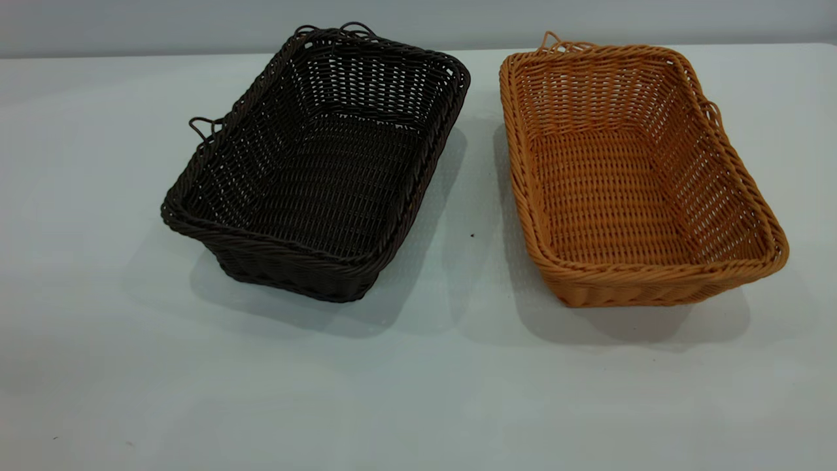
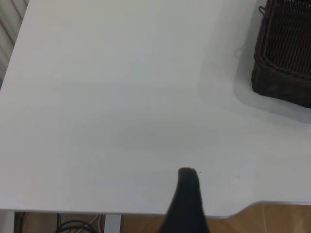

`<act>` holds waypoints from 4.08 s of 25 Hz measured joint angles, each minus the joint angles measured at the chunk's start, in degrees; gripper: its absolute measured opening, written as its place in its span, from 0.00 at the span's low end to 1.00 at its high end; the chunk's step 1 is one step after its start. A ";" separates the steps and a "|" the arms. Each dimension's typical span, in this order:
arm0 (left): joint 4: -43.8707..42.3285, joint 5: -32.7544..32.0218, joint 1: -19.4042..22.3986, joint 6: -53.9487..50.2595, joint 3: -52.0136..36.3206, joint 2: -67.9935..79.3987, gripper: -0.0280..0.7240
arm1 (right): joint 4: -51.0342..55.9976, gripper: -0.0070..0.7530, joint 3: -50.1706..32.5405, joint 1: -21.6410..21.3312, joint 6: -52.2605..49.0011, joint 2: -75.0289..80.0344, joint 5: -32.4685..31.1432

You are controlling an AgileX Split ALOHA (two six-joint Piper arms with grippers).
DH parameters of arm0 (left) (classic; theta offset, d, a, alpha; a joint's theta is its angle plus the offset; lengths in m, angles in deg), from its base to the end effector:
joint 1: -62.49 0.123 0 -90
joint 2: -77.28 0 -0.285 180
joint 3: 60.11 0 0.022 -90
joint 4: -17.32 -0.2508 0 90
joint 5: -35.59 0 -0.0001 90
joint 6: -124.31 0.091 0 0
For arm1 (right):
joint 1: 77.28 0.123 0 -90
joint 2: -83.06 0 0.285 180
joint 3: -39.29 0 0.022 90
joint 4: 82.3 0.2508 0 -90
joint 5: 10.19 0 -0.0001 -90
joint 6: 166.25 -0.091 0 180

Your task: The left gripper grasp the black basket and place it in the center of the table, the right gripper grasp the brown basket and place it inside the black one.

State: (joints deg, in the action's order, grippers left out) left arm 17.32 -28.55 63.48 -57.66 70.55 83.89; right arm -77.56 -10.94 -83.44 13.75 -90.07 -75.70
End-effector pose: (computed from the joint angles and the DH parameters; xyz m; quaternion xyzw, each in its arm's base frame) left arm -0.0089 -0.0002 0.2688 -0.0224 0.8661 -0.0043 0.4993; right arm -0.0071 0.0077 0.2629 0.0441 0.8753 0.0154 0.4813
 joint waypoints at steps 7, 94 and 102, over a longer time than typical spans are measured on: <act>0.00 0.00 0.00 0.00 0.00 0.00 0.81 | 0.00 0.75 0.00 0.00 0.00 0.00 0.00; 10.50 50.42 -15.49 16.86 58.88 137.34 0.15 | 48.24 0.75 5.24 1.09 15.70 81.08 19.66; 9.54 48.49 -13.47 17.53 58.88 129.00 0.14 | 74.28 0.75 5.76 1.09 23.97 102.88 20.78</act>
State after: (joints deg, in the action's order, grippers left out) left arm 26.86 19.95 50.00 -40.14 129.43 212.89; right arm -3.29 -5.18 -82.35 37.72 12.81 -54.92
